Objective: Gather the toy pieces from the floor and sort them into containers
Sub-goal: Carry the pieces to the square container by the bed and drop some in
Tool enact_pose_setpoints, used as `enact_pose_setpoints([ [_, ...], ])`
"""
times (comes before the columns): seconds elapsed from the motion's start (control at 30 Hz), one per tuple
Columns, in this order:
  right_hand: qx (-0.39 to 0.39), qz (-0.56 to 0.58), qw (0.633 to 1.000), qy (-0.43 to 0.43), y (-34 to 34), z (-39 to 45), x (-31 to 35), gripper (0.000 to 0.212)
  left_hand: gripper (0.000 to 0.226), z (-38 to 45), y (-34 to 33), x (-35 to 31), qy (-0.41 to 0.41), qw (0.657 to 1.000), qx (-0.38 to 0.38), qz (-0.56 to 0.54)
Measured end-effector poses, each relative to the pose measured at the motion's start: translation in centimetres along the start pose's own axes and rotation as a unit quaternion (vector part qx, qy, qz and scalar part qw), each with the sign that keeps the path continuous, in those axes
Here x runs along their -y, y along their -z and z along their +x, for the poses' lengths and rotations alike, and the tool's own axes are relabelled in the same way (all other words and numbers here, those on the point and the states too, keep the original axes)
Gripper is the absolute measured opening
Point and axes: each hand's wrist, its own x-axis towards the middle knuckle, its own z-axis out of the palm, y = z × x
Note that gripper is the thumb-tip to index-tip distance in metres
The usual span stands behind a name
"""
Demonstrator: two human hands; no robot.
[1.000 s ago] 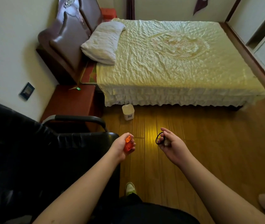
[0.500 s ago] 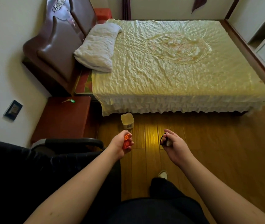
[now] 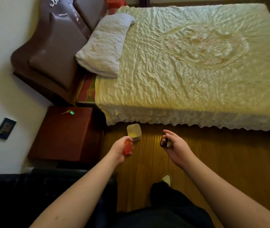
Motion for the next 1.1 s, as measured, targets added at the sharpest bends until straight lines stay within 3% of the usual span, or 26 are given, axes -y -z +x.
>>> enact_pose_setpoints([
  [0.33, -0.019, -0.03, 0.998, -0.056, -0.8, 10.7, 4.9, 0.025, 0.017, 9.4, -2.8, -4.6, -0.01, 0.997, -0.022, -0.073],
  [0.57, -0.043, -0.011, 0.998, -0.045, 0.3, 23.3, 4.7, 0.024, 0.013, 23.8, -1.9, -3.7, 0.022, 0.996, -0.064, -0.053],
  [0.77, -0.056, -0.028, 0.998, -0.024, 0.9, 36.0, 0.0, 0.023, 0.015, 39.2, -0.8, 0.5, 0.067, 0.992, -0.084, -0.059],
  [0.93, -0.049, -0.039, 0.997, -0.041, 2.9, 43.3, -5.5, 0.022, 0.021, 49.1, 0.5, 5.1, 0.098, 0.988, -0.093, 0.07],
  [1.1, -0.039, -0.125, 0.991, -0.031, 7.8, 46.6, -9.1, 0.021, 0.022, 57.0, 0.5, 8.3, 0.131, 0.98, -0.12, 0.086],
])
